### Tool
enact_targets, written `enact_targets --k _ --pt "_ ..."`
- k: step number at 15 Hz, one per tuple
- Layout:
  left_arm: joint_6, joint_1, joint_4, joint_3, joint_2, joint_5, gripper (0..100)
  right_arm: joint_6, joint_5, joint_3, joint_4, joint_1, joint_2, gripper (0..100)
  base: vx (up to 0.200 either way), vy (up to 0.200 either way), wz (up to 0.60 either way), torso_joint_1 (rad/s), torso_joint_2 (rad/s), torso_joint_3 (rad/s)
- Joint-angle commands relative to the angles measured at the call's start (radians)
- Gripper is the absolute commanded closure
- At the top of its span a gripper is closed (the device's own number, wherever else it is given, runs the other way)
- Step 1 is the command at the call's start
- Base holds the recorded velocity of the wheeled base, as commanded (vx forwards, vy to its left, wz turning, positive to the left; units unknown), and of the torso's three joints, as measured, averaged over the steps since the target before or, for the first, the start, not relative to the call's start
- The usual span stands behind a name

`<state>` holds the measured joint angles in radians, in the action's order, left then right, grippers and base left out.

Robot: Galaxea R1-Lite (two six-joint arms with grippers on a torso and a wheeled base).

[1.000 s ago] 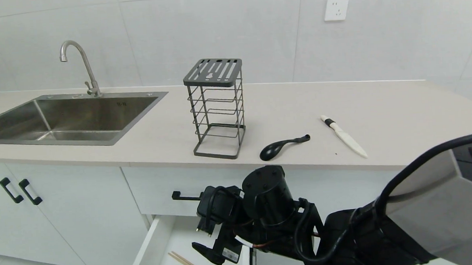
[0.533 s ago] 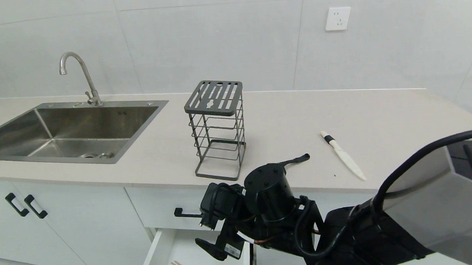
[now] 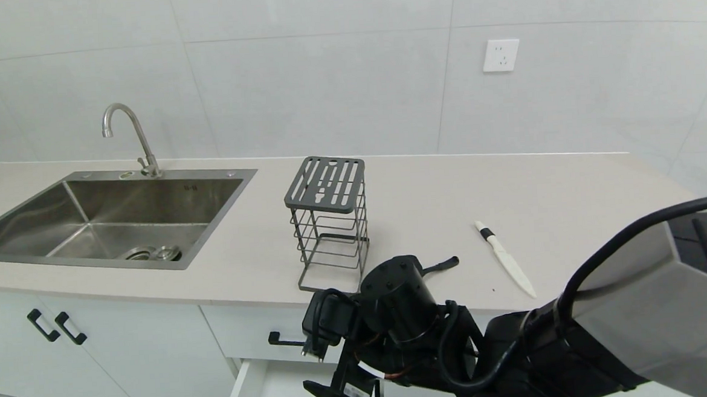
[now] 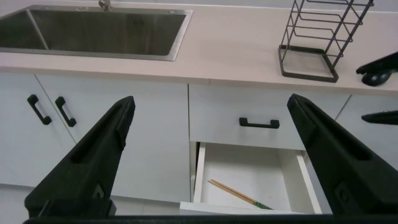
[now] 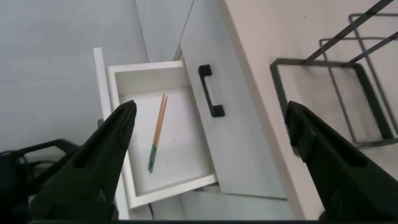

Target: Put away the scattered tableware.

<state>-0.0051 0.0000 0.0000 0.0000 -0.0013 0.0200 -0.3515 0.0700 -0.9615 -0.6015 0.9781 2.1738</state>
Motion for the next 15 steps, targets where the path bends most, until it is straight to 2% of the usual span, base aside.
enact_targets --k 1,5,8,11,13,15 --pt "-0.001 0.0 0.0 0.0 0.001 0.0 0 0.026 0.001 -0.016 0.054 0.005 -0.016 0 0.0 0.0 0.0 0.066 -0.12 -0.061" --pt "0.001 0.0 0.0 0.0 0.001 0.0 0 0.043 0.017 -0.014 0.085 -0.013 -0.016 0 0.0 0.0 0.0 0.01 -0.02 -0.009" --pt "-0.001 0.0 0.0 0.0 0.001 0.0 0 0.078 0.016 0.063 0.072 -0.073 -0.055 0 0.0 0.0 0.0 0.0 0.0 0.0" --pt "0.001 0.0 0.0 0.0 0.001 0.0 0 0.108 0.017 0.211 0.031 -0.194 -0.175 0 0.0 0.0 0.0 0.0 0.0 0.0" --pt "-0.001 0.0 0.0 0.0 0.001 0.0 0 0.106 0.019 0.241 0.02 -0.266 -0.221 0 0.0 0.0 0.0 0.0 0.0 0.0" --pt "0.001 0.0 0.0 0.0 0.001 0.0 0 0.101 0.091 0.262 -0.034 -0.343 -0.223 0 0.0 0.0 0.0 0.0 0.0 0.0"
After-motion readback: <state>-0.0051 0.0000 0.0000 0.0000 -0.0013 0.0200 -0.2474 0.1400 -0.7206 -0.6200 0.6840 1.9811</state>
